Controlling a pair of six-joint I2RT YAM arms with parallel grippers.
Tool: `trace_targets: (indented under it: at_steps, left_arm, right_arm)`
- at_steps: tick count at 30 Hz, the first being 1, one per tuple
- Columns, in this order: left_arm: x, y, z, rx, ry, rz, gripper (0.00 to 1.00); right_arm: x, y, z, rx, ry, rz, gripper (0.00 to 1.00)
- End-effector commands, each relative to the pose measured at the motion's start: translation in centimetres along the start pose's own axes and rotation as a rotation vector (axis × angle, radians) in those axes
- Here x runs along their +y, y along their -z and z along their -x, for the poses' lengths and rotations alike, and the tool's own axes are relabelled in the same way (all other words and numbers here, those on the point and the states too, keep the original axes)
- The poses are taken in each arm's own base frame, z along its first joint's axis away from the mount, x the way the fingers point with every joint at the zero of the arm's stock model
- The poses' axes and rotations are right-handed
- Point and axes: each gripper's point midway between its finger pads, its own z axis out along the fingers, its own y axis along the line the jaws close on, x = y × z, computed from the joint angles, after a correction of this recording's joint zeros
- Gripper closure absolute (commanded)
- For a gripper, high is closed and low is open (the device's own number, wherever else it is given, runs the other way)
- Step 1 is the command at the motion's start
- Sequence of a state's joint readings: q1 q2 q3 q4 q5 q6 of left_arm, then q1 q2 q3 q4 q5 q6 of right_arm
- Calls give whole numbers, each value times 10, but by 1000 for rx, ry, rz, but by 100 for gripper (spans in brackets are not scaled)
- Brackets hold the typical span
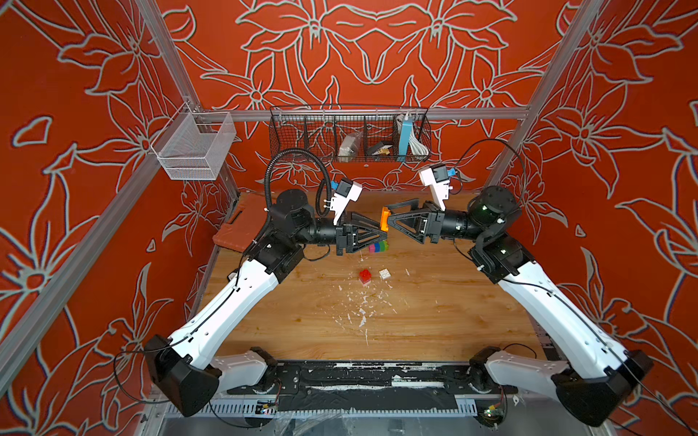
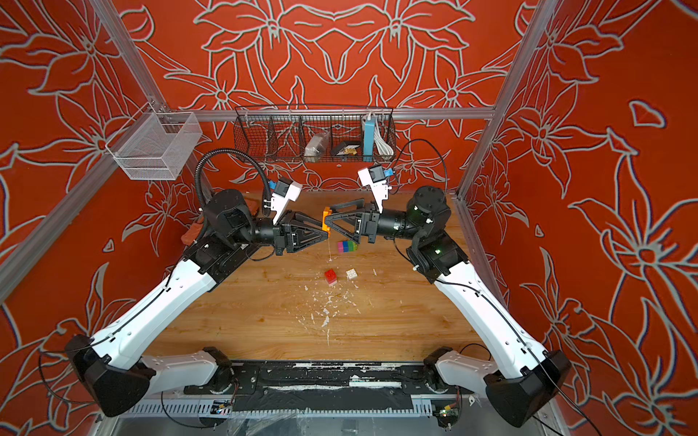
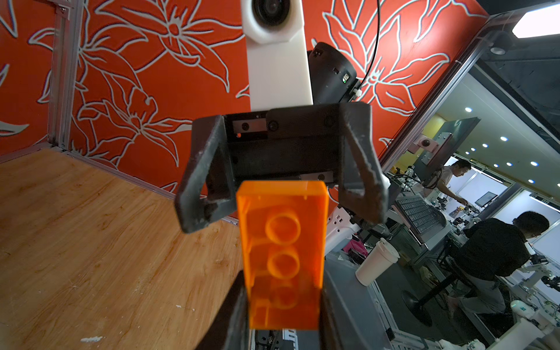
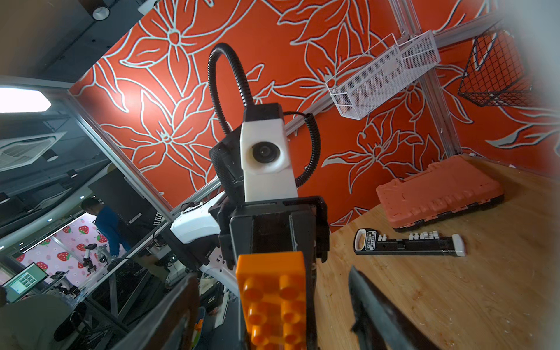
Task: Assemble the letter r with lego
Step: Pick up the lego brick from the center of the board.
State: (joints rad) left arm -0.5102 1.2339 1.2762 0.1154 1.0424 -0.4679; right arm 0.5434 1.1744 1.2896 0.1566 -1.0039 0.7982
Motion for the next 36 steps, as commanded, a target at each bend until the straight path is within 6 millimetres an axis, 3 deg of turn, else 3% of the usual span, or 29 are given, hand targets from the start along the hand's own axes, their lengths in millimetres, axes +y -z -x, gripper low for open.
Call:
trace_targets:
  at_steps: [1,16,23,28,36]
  left_arm:
    - [-17,4,8,-17,-54,-36,100]
    - [-19,4,5,-12,-54,-39,100]
    - [-23,4,4,-8,-60,-46,100]
    - [-24,3,1,-1,-62,-51,100]
    - [-24,1,0,4,-62,-54,100]
  right_arm:
    - [13,-2,6,-2,31,33,28]
    - [15,-3,7,-3,15,34,55]
    - [17,-5,9,-6,13,38,56]
    - [19,-4,11,-11,15,39,49]
    - [20,-6,10,-8,8,43,63]
